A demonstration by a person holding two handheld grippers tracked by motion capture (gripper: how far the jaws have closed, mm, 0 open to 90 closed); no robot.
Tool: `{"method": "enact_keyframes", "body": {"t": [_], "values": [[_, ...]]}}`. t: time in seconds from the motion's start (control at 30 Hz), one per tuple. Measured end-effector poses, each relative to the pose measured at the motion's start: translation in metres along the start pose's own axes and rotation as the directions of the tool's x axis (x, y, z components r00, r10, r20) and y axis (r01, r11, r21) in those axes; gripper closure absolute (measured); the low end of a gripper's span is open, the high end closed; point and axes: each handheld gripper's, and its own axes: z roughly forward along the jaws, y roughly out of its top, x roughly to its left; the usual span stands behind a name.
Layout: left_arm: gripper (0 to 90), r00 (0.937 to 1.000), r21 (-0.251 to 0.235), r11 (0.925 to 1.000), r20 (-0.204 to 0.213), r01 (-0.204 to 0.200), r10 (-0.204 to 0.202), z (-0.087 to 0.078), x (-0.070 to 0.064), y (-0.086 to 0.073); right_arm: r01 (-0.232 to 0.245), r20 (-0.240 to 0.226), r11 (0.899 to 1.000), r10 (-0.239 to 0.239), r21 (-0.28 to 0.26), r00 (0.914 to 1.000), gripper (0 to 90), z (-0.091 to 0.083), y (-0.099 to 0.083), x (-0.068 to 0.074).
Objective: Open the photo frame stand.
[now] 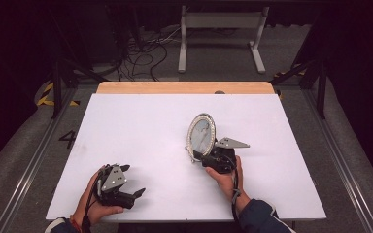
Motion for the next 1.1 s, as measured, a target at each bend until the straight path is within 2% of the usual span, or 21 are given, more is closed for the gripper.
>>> {"method": "enact_keyframes", "body": {"t": [0.2,0.3,0.43,0.5,0.53,0.7,0.87,0.97,1.1], "values": [[8.9,1.0000,-0.003,1.0000,-0.002,0.003,-0.003,-0.001,0.001,0.000,0.005,-0.004,1.000,-0.005,0.003,1.0000,70.0,0.001,0.001,0.000],[9.0,1.0000,-0.005,1.0000,0.000,0.000,0.000,-0.001,0.000,0.000,0.005,-0.001,1.000,-0.005,0.012,1.0000,75.3,0.000,0.001,-0.001],[9.0,0.9999,-0.012,0.9999,0.013,0.000,0.000,-0.001,0.001,0.000,0.002,-0.029,0.999,-0.001,0.038,0.9996,77.0,-0.003,0.002,-0.005],[9.0,0.9999,-0.009,1.0000,0.012,0.000,0.000,-0.001,0.001,-0.001,-0.027,-0.078,0.997,0.033,0.077,0.9964,77.3,-0.005,0.004,-0.011],[8.9,0.9999,-0.009,1.0000,0.012,0.000,0.000,-0.001,0.001,-0.001,-0.027,-0.078,0.997,0.033,0.077,0.9964,77.3,-0.005,0.004,-0.011],[8.9,0.9999,-0.010,0.9999,0.014,0.007,-0.007,0.000,0.002,0.000,0.012,-0.101,0.994,-0.001,0.111,0.9949,79.6,-0.010,0.007,-0.014],[8.9,0.9994,-0.022,0.9997,0.033,-0.011,0.011,0.003,0.001,0.002,0.017,-0.124,0.991,0.000,0.135,0.9923,80.5,-0.014,0.007,-0.016],[9.0,0.9992,-0.031,0.9993,0.036,-0.019,0.020,0.005,0.001,0.005,0.026,-0.126,0.991,-0.010,0.133,0.9920,80.3,-0.015,0.006,-0.017],[9.1,0.9986,-0.033,0.9993,0.049,-0.017,0.019,0.015,0.006,0.013,0.044,-0.094,0.992,-0.033,0.121,0.9951,78.9,-0.018,0.005,-0.013]]}}
